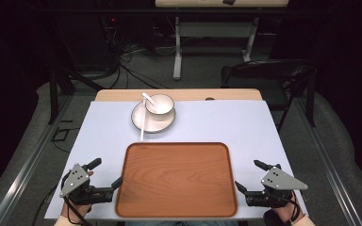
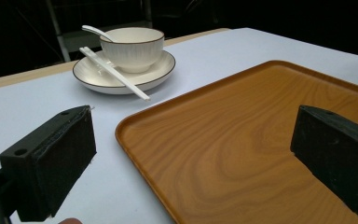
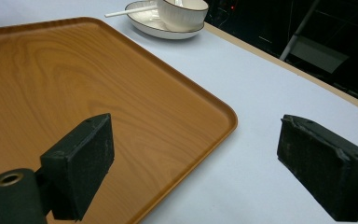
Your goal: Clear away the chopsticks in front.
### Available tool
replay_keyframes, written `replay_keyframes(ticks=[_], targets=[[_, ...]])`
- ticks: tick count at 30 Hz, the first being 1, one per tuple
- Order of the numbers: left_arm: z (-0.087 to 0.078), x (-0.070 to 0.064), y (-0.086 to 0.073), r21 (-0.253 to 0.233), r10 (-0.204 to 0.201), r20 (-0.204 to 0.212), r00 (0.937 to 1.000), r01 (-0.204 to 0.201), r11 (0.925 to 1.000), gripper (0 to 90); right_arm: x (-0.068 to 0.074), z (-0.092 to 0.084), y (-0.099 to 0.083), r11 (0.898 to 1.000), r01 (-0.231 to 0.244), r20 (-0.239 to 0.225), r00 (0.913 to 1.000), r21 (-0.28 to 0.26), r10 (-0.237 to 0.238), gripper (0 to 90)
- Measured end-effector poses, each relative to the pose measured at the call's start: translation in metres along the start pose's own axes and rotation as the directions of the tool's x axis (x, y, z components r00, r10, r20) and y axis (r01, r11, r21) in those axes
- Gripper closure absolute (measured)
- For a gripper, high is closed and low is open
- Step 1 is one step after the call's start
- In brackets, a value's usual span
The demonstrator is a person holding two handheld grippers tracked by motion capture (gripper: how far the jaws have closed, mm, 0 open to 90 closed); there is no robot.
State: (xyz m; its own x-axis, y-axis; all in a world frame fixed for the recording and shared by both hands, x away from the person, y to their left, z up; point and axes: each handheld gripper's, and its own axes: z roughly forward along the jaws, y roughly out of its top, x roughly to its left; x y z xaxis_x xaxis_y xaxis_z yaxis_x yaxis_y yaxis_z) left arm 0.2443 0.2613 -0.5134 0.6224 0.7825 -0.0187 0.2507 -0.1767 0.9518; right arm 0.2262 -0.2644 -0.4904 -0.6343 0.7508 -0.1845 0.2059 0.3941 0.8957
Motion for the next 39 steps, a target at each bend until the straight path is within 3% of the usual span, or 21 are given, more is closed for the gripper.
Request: replay_keyframes(ticks=[10, 21, 26, 33, 39], targets=[[0.005, 0.002, 0.0, 0.018, 0.007, -0.001, 1.0, -0.007, 0.9998, 0.0, 0.0, 0.001, 0.0, 1.0, 0.0, -0.001, 1.0, 0.006, 0.0, 10.4], [0.014, 0.005, 0.005, 0.048, -0.012, -0.009, 0.9999, 0.013, 0.9988, 0.0, -0.001, 0.002, 0.0, 1.0, -0.002, -0.012, 0.9999, 0.006, 0.003, 10.5], [0.019, 0.002, 0.008, 0.08, 0.023, -0.03, 0.9993, -0.021, 0.9966, 0.0, 0.0, 0.0, 0.0, 1.0, -0.005, -0.002, 1.0, 0.007, 0.005, 10.5], [0.026, 0.006, 0.012, 0.079, -0.009, -0.003, 1.0, 0.009, 0.9969, 0.0, 0.0, 0.002, 0.001, 1.0, -0.001, -0.005, 1.0, 0.01, 0.001, 10.7], [0.038, 0.006, 0.018, 0.095, 0.006, -0.02, 0.9998, -0.005, 0.9955, 0.0, 0.0, 0.003, 0.001, 1.0, -0.001, -0.007, 1.0, 0.012, 0.001, 10.8]])
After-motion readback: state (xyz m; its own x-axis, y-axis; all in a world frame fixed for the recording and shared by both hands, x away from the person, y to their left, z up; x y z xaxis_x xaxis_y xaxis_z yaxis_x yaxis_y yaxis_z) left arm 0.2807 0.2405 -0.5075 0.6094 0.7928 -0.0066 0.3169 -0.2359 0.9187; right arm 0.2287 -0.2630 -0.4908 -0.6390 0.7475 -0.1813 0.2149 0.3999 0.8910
